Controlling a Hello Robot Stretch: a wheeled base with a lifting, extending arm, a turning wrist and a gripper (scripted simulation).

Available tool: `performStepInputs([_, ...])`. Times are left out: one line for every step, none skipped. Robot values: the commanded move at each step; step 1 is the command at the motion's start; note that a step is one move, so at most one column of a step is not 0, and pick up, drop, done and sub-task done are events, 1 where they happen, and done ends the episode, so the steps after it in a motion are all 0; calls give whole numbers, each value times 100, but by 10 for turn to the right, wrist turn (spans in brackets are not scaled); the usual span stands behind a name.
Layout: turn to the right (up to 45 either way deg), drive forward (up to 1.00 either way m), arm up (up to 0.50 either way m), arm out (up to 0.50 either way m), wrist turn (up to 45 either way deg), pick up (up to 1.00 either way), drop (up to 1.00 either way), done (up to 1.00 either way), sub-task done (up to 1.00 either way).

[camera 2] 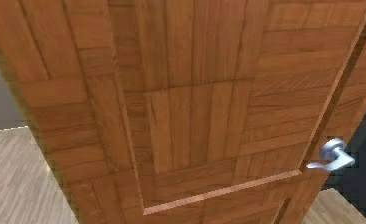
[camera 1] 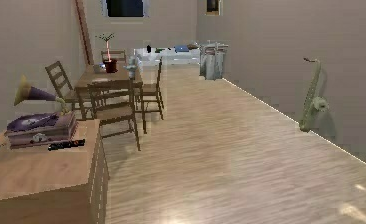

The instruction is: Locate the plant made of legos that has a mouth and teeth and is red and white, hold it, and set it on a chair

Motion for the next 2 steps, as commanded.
performStepInputs([0,15,0,0,0,0,0,0,0])
performStepInputs([60,0,0,0,0,0,0,0,0])
